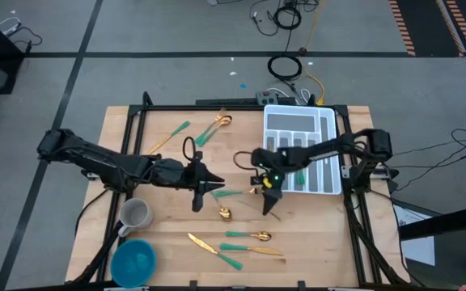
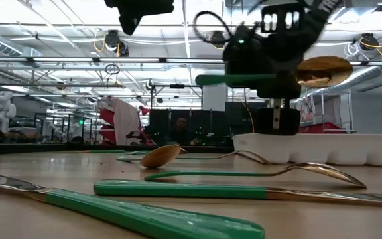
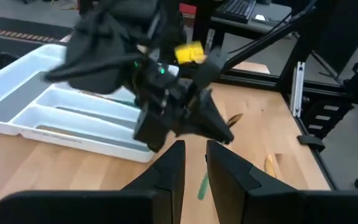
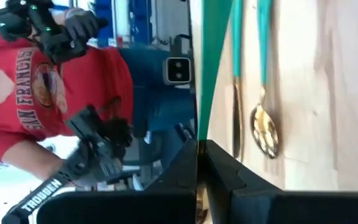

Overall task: Sort silverware
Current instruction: Put the bottom right green spoon into the white cutlery tray

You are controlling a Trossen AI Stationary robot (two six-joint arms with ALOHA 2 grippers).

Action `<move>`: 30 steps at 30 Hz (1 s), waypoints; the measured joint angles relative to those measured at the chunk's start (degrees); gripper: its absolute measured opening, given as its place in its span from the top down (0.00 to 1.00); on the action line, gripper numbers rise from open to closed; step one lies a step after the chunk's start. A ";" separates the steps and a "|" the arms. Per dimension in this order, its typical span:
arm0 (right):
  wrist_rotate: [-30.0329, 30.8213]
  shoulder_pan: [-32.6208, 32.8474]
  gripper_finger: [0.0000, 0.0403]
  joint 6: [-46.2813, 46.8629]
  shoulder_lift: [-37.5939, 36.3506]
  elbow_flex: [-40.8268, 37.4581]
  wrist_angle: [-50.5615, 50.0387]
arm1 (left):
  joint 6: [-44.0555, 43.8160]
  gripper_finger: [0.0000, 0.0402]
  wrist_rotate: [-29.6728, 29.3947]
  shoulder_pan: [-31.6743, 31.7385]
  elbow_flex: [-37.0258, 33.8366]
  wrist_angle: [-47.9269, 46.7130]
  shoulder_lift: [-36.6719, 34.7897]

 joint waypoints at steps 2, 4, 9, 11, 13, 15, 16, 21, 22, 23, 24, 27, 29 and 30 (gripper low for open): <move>1.69 0.52 1.00 5.11 -0.45 -5.13 9.70 | -0.04 0.82 0.00 -0.08 0.00 -1.00 -0.33; 4.21 0.75 1.00 9.25 -0.70 -8.66 17.43 | -0.04 0.82 0.00 -0.08 0.00 -1.27 -0.35; 13.33 1.48 1.00 13.68 -0.74 -10.44 24.71 | -0.06 0.82 -0.13 -0.08 0.00 -2.06 -0.35; 19.58 2.92 1.00 13.06 -1.24 -10.18 24.32 | -0.08 0.82 -0.83 -0.08 -0.03 -2.75 -0.33; 25.54 4.51 1.00 11.60 -2.39 -9.53 23.30 | -0.08 0.82 -0.90 -0.08 -0.04 -2.68 -0.33; 31.74 5.85 1.00 9.84 -4.28 -8.65 22.60 | -0.08 0.82 -0.94 -0.06 -0.04 -2.75 -0.33; 34.51 6.33 1.00 9.00 -5.23 -8.22 22.09 | -0.08 0.82 -0.98 -0.06 -0.04 -2.77 -0.33; 54.97 8.61 1.00 2.29 -12.24 -5.08 13.65 | -0.16 0.82 -1.31 0.03 -0.04 -2.81 -0.33; 58.85 9.64 1.00 1.17 -13.26 -4.75 10.51 | -0.30 0.82 -1.33 0.03 -0.04 -2.81 -0.33; 63.12 10.96 1.00 0.41 -14.05 -4.54 7.77 | -0.51 0.82 -1.36 0.03 -0.04 -2.81 -0.33; 67.30 12.32 1.00 -0.30 -14.82 -4.51 5.87 | -0.92 0.82 -1.36 0.03 -0.04 -2.93 -0.33; 78.54 15.80 1.00 -2.49 -17.66 -4.17 3.17 | -1.56 0.82 -1.38 0.03 -0.04 -3.49 -0.33; 84.80 18.81 1.00 -4.95 -18.22 -4.11 0.34 | -1.60 0.82 -1.38 0.03 -0.04 -4.07 -0.33; 86.96 20.60 1.00 -6.26 -17.95 -4.23 -1.18 | -1.61 0.82 -1.38 0.03 -0.04 -4.16 -0.33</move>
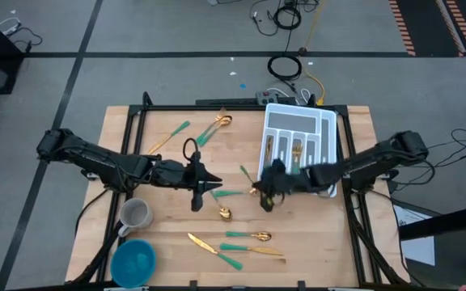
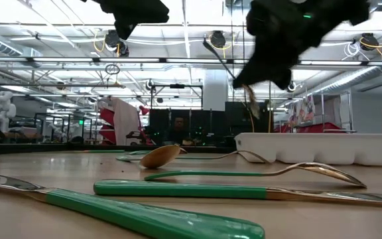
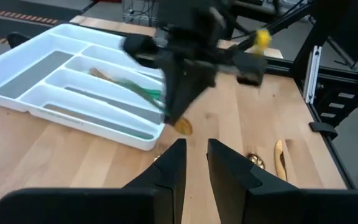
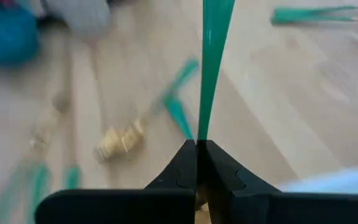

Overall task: Sort silverware
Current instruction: Put the bottom right green spoon into the white cutlery tray

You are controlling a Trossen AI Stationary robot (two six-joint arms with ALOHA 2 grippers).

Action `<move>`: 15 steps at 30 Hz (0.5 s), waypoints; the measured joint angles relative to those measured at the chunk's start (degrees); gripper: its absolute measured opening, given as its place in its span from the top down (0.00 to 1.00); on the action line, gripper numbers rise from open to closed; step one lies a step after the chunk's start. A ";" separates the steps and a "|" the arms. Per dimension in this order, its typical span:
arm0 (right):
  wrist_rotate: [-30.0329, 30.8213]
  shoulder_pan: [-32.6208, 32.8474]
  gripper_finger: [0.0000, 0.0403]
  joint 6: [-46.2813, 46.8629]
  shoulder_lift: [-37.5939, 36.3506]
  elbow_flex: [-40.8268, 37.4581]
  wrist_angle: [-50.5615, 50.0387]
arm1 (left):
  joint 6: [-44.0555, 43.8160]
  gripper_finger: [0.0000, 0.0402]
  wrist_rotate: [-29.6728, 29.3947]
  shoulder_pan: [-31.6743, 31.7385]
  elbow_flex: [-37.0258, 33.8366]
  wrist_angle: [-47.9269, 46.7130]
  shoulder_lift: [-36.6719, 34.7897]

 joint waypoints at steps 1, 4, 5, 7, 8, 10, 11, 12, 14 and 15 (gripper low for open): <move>1.59 1.70 1.00 -1.37 0.48 -0.01 -0.78 | -0.01 0.82 0.00 0.00 0.00 -0.19 0.00; 6.20 5.94 1.00 -4.13 1.42 0.02 -0.44 | -0.11 0.82 0.00 0.00 0.00 -0.34 0.00; 8.03 7.09 1.00 -4.14 2.13 0.10 -0.19 | -0.11 0.82 0.00 0.00 0.00 -0.47 0.00; 12.16 9.11 1.00 -3.11 3.93 0.00 -1.34 | -0.11 0.82 0.00 0.00 0.00 -0.75 0.00; 15.07 10.00 1.00 -1.82 4.83 -0.02 -2.04 | -0.11 0.82 -0.02 0.00 0.00 -0.92 0.00; 20.36 11.56 1.00 3.98 5.64 0.06 -4.60 | -0.11 0.82 -0.42 0.00 0.00 -1.27 0.00; 22.60 12.14 1.00 7.61 6.09 0.08 -7.15 | -0.11 0.82 -0.71 0.00 0.00 -1.32 0.00; 23.90 12.80 1.00 10.70 6.78 0.07 -9.69 | -0.11 0.82 -0.84 0.00 0.00 -1.32 0.00; 24.89 14.09 1.00 15.36 8.01 0.00 -14.83 | -0.11 0.82 -0.87 0.00 0.00 -1.43 0.00; 24.86 14.75 1.00 16.92 8.22 -0.02 -16.60 | -0.11 0.82 -0.88 0.00 0.00 -1.48 0.00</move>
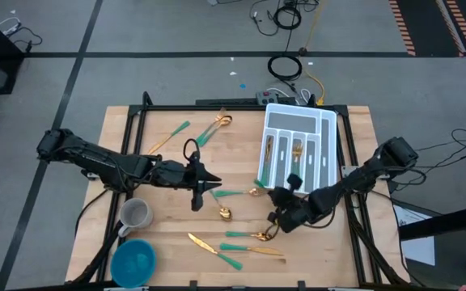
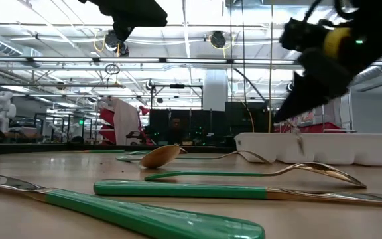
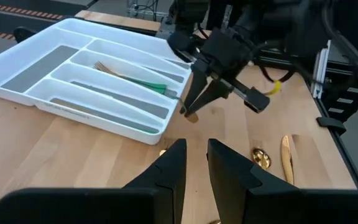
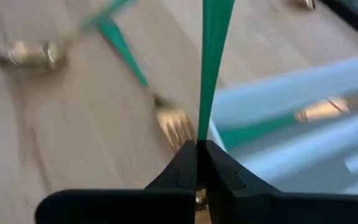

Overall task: Sort silverware
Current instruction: Put the bottom right green spoon into the white cutlery tray

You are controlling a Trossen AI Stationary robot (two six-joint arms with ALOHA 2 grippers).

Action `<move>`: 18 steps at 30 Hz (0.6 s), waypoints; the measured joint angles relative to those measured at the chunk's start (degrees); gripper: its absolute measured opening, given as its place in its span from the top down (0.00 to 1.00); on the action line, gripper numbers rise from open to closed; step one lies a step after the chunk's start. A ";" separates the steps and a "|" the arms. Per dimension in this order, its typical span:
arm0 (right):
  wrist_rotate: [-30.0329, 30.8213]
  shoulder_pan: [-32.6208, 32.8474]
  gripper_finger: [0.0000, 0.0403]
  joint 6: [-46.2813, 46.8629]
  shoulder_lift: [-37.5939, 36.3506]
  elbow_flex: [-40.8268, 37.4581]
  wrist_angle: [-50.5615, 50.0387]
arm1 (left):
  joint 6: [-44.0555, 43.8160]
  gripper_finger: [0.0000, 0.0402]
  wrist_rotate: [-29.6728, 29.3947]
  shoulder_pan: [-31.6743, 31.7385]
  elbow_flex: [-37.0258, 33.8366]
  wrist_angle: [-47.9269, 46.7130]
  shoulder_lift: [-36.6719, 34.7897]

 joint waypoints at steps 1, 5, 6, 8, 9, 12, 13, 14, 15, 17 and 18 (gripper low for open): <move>-0.04 0.60 1.00 1.07 0.24 0.03 -0.89 | 0.02 0.82 -0.06 0.00 0.00 -0.14 0.00; -1.64 2.78 1.00 1.64 1.53 0.02 -5.52 | 0.02 0.82 -0.08 0.00 0.00 -0.33 0.00; -2.04 3.20 1.00 1.55 1.58 0.04 -6.25 | 0.02 0.82 -0.10 0.00 0.00 -0.33 0.00; -4.15 3.62 1.00 0.31 1.63 0.06 -7.92 | 0.03 0.82 -0.10 0.00 0.00 -0.34 0.00; -5.33 3.73 1.00 -0.90 1.84 0.09 -8.37 | 0.11 0.82 -0.10 0.00 0.00 -0.44 0.00; -11.52 3.96 1.00 -4.26 2.57 0.23 -10.16 | 0.20 0.82 -0.13 0.00 0.00 -0.85 0.00; -14.58 4.00 1.00 -5.19 2.98 0.07 -10.73 | 0.22 0.82 -0.18 0.00 0.00 -1.00 0.00; -17.30 4.03 1.00 -5.93 3.51 0.02 -10.85 | 0.22 0.82 -0.38 0.00 -0.02 -1.22 0.00; -18.64 4.09 1.00 -6.52 3.82 0.05 -10.54 | 0.22 0.82 -0.45 0.00 -0.02 -1.27 0.00; -20.96 4.07 0.99 -6.84 4.14 0.15 -10.11 | 0.23 0.82 -0.53 0.00 -0.02 -1.22 0.00; -21.19 4.09 0.98 -6.90 4.48 0.17 -9.93 | 0.24 0.82 -0.54 0.00 -0.02 -1.22 0.00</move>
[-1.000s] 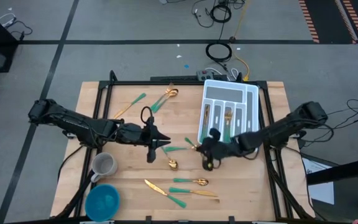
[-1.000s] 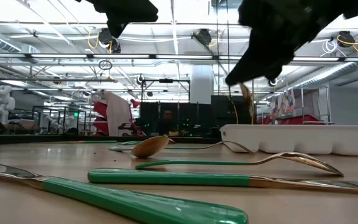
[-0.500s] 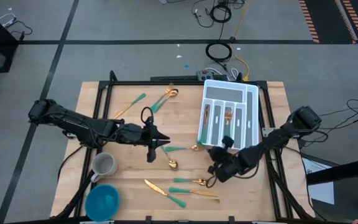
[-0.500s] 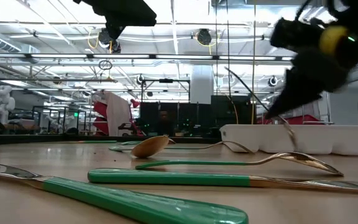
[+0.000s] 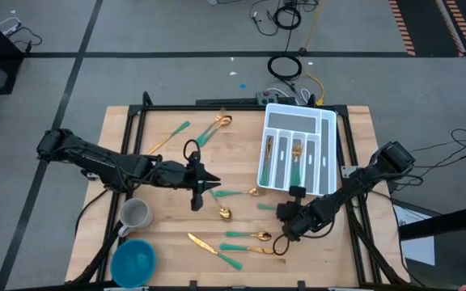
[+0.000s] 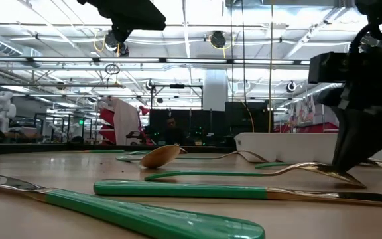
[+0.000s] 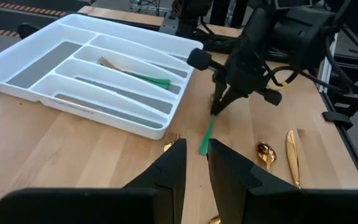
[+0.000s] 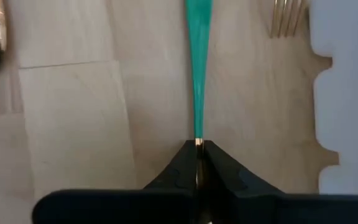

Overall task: Sort silverware
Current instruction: Put the bottom right green spoon into the white cutlery tray

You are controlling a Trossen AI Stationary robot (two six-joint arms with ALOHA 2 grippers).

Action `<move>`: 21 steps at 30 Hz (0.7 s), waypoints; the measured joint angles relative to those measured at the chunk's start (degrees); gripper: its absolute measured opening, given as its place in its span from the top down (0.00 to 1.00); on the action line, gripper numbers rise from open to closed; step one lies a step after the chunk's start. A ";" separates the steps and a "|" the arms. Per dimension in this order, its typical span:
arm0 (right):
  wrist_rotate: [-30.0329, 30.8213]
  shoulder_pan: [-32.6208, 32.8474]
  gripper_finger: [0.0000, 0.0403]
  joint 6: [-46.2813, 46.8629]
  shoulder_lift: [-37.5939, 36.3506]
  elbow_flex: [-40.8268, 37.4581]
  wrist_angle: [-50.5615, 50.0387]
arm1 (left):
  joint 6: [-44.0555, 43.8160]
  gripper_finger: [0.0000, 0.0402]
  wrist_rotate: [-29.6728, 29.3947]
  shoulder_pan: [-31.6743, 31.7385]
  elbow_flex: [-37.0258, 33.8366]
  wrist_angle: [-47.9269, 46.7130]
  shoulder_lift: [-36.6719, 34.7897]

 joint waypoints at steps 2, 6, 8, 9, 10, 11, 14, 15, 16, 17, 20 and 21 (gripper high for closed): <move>-0.77 0.21 0.95 0.00 0.05 -0.01 0.71 | -0.02 0.82 -0.02 0.00 0.00 -0.17 0.00; -4.07 0.60 0.85 0.00 -1.22 -0.14 4.01 | 0.00 0.82 -0.02 0.00 0.00 -0.57 0.00; -5.66 0.80 0.79 0.24 -2.37 0.76 4.32 | 0.00 0.82 -0.02 0.00 0.00 -0.64 0.00; -5.92 0.83 0.75 0.36 -3.05 1.35 3.75 | 0.00 0.82 -0.02 0.00 0.00 -0.85 0.00; -5.76 0.76 0.72 0.44 -3.63 2.27 2.90 | 0.00 0.82 -0.03 0.00 0.00 -1.16 0.00; -5.72 0.68 0.68 0.47 -4.08 3.34 2.30 | 0.00 0.82 -0.04 0.00 0.00 -1.57 0.00; -5.98 0.68 0.59 0.50 -5.06 6.41 -0.52 | 0.00 0.82 -0.04 0.00 -0.02 -2.30 0.00; -5.99 0.73 0.57 0.51 -5.17 7.55 -1.79 | 0.02 0.82 -0.04 0.00 -0.02 -2.45 0.00; -6.25 0.86 0.55 0.89 -5.22 8.63 -3.10 | 0.00 0.82 -0.08 0.00 -0.02 -2.77 0.00; -6.44 1.27 0.54 1.83 -5.24 9.48 -4.67 | 0.00 0.82 -0.09 0.00 -0.02 -3.02 0.00; -7.12 3.70 0.53 5.49 -5.24 10.16 -7.95 | -0.04 0.82 -0.09 0.00 -0.02 -3.21 0.00; -7.25 5.00 0.53 7.27 -5.24 10.16 -9.25 | -0.04 0.82 -0.11 0.00 -0.02 -3.21 0.00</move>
